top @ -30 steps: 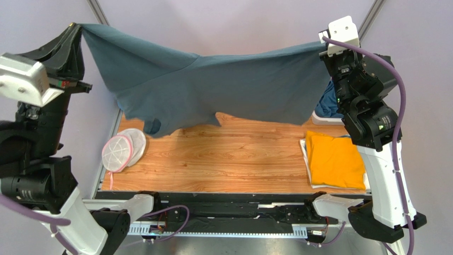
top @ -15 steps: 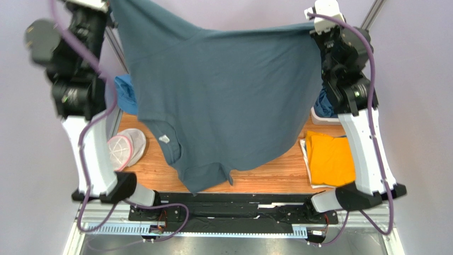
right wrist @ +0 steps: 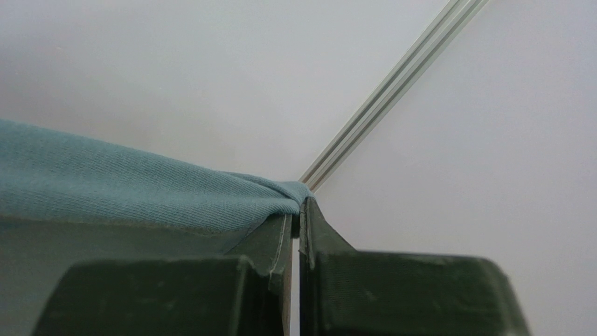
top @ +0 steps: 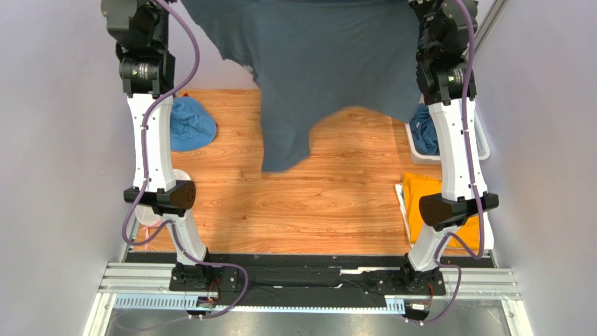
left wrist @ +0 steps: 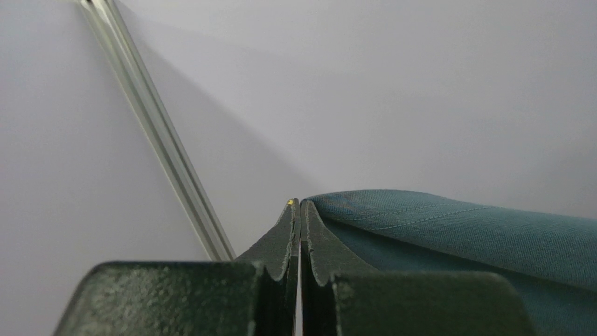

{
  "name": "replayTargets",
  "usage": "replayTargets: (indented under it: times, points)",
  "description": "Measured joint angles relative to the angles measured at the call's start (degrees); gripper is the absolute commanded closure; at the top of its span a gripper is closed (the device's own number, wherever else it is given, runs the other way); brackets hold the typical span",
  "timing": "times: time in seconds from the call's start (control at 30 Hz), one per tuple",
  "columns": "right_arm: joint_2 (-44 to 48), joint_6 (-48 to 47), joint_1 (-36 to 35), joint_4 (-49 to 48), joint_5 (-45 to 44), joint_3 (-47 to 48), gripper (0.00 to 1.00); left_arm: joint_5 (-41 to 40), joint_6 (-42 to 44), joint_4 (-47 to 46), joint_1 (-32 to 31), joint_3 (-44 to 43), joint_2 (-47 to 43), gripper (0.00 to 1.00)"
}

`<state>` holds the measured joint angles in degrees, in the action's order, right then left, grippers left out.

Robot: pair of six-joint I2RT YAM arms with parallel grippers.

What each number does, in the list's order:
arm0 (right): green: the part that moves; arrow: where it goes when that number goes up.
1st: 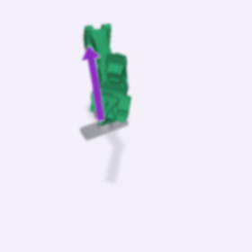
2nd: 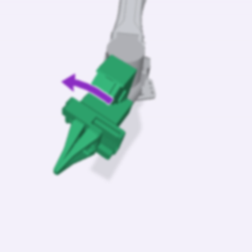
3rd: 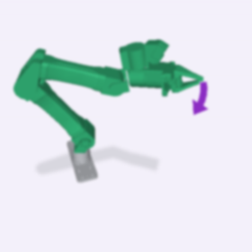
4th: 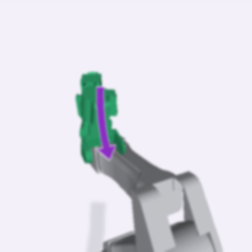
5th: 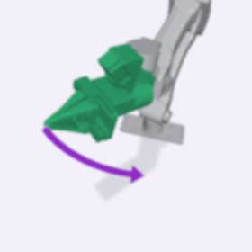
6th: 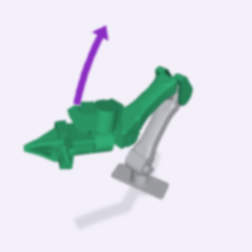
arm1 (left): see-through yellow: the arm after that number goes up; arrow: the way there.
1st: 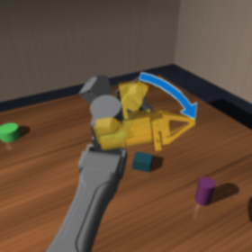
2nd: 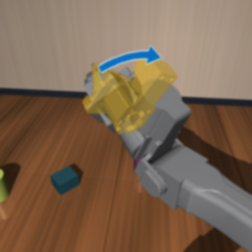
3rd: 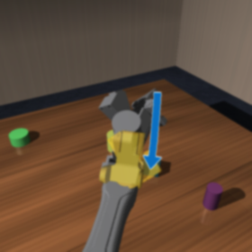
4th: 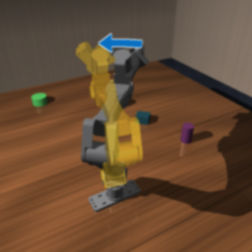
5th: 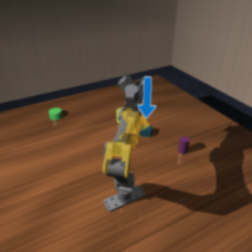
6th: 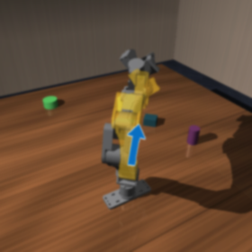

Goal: Fold and stack the t-shirts

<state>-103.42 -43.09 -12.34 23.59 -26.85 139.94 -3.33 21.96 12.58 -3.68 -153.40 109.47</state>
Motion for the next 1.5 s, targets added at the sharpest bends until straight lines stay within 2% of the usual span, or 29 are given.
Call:
replayTargets:
  times: [0.17,0.23,0.3,0.4,0.6,0.73,0.87,1.0,1.17,1.5]
  points:
    - [2.38,-0.44,-0.02,-2.08,0.04,-2.47,1.0,0.09,0.04,-1.05,0.0,-1.73,-4.26,1.0]
    - [5.29,-0.33,-0.02,-2.91,0.17,-6.75,1.0,0.61,-0.31,-0.26,0.02,0.04,-7.43,1.0]
    - [10.45,0.28,0.0,-3.65,0.55,-14.64,1.0,1.99,-1.36,0.83,0.02,5.33,-12.74,1.0]
    - [18.67,2.19,-0.02,-2.84,1.53,-27.1,1.0,5.01,-3.08,2.4,0.07,17.27,-21.81,1.0]
    - [30.84,7.23,-0.02,1.99,6.88,-49.94,1.0,12.22,-3.39,6.03,0.28,52.89,-40.19,1.0]
    - [33.48,10.19,-0.28,9.27,13.94,-62.29,1.0,15.85,-0.33,11.87,0.11,74.07,-46.84,1.0]
    - [33.51,10.95,-0.48,17.44,21.16,-69.48,1.0,20.22,4.52,21.79,-0.02,86.2,-50.47,1.0]
    - [33.88,10.75,-0.5,23.8,26.56,-72.41,1.0,25.09,9.05,30.69,-0.61,90.29,-57.31,1.0]
    - [35.06,9.84,-0.66,29.07,30.38,-76.54,1.0,29.29,13.35,38.4,-1.84,90.47,-63.25,1.0]
    - [34.45,9.14,-0.66,32.61,31.89,-83.47,1.0,30.34,21.07,55.23,-6.03,90.36,-63.06,1.0]
